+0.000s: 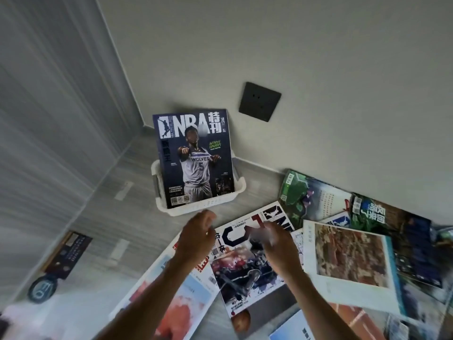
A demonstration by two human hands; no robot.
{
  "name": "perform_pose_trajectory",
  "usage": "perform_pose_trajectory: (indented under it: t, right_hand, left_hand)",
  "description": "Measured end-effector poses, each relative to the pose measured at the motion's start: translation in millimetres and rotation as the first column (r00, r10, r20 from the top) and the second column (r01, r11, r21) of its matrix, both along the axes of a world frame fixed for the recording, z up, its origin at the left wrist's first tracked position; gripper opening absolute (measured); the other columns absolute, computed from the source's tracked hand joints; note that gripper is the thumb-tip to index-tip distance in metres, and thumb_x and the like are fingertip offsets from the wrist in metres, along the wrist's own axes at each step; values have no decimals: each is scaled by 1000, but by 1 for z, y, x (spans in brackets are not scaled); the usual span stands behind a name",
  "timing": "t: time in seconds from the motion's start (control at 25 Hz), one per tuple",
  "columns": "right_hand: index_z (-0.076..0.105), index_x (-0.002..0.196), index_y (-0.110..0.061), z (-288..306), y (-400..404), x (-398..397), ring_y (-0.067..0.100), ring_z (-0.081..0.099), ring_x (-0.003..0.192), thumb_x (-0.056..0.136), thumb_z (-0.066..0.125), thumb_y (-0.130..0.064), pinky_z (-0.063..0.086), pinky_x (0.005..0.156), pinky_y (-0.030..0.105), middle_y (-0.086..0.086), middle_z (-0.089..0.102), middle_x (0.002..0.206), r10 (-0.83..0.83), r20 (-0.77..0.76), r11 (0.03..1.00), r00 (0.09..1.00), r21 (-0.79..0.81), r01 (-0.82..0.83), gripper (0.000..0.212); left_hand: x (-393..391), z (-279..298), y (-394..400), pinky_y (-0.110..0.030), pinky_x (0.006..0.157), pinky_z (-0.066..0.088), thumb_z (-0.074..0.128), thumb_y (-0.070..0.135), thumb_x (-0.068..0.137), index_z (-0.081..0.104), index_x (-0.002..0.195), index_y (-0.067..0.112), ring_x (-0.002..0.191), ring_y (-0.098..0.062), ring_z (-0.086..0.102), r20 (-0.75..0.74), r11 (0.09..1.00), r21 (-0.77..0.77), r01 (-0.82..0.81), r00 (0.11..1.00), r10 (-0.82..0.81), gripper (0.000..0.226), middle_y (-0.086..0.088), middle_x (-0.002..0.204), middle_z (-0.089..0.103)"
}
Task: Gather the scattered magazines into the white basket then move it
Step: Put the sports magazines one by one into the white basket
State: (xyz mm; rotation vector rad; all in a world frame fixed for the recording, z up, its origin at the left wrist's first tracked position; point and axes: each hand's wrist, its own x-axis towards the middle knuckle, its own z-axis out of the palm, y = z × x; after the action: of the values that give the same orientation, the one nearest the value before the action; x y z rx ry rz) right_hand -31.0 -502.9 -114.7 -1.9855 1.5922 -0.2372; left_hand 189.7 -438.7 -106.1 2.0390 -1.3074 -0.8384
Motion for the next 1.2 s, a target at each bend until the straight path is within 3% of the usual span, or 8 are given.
perform_pose_trajectory:
  t: [0.16, 0.32, 0.56, 0.68, 0.8, 0.96, 1.08, 1.2]
  right_hand:
    - [19, 152, -35, -42, 87, -64, 20, 17, 149, 91, 54, -32, 27, 118, 37, -5, 9, 164, 146, -334, 986, 931, 119, -113, 70]
    - [13, 152, -38, -46, 99, -83, 16, -6, 150, 90, 55, -35, 17, 122, 37, -11, -15, 158, 172, -278, 971, 945, 211, -115, 75]
    - [27, 150, -33, -42, 92, -95, 10, -1, 149, 88, 61, -29, 7, 117, 22, -14, -6, 157, 177, -165, 958, 970, 254, -131, 71]
    - [42, 143, -21, -30, 89, -90, 17, 42, 132, 84, 67, -15, 34, 107, 23, -2, 35, 154, -108, 30, 965, 994, 243, 97, 64]
    - [46, 135, -20, -4, 73, -71, 20, 57, 92, 79, 78, -14, 47, 76, 32, 5, 55, 131, -516, 274, 828, 812, 404, 390, 65]
    - [58, 118, -27, 44, 42, -27, 15, 49, 45, 74, 80, -18, 42, 40, 24, 6, 75, 100, -490, 667, 810, 562, 586, 12, 50]
    - [67, 93, -24, 76, 15, -1, 15, 61, 55, 71, 78, -25, 48, 44, 25, 2, 72, 77, -401, 760, 891, 511, 453, 26, 24]
    - [70, 96, -22, 75, 4, 7, 19, 71, 85, 74, 76, -17, 51, 68, 27, -2, 76, 92, -354, 693, 896, 628, 443, 17, 23]
  left_hand:
    - [-55, -47, 2, -43, 114, 30, 57, 60, 84, 30, 144, 17, 137, -25, 36, 279, 923, 339, 181, 918, -283, 78, -7, 148, 39]
    - [-64, -59, -18, -48, 115, 25, 62, 74, 68, 24, 145, 16, 136, -32, 32, 380, 928, 356, 110, 890, -251, 104, -13, 148, 34]
    - [-57, -40, -17, -29, 75, 51, 70, 36, 82, 65, 108, 16, 89, -20, 68, 115, 946, 293, 141, 977, -181, 33, -4, 106, 73]
    - [-60, -18, 20, -21, 67, 50, 57, 35, 94, 66, 117, 27, 73, -7, 70, 73, 987, 81, 142, 986, -148, 26, 3, 100, 77]
    - [-33, 8, 63, -20, 51, 47, 58, 38, 92, 70, 109, 27, 55, 0, 64, -120, 988, -149, 31, 991, -49, 23, 8, 80, 76]
    - [15, 57, 88, -21, 52, 44, 65, 21, 87, 74, 96, 13, 58, -7, 58, -488, 931, -331, -154, 873, -29, 15, 5, 71, 71]
    - [27, 78, 90, -38, 64, 59, 64, 11, 88, 73, 108, 12, 79, -25, 70, -591, 916, -347, -202, 805, -46, 22, -12, 96, 77]
    - [28, 78, 91, -43, 66, 57, 62, 6, 86, 74, 107, 11, 79, -29, 68, -634, 914, -305, -266, 773, 14, 25, -18, 95, 76]
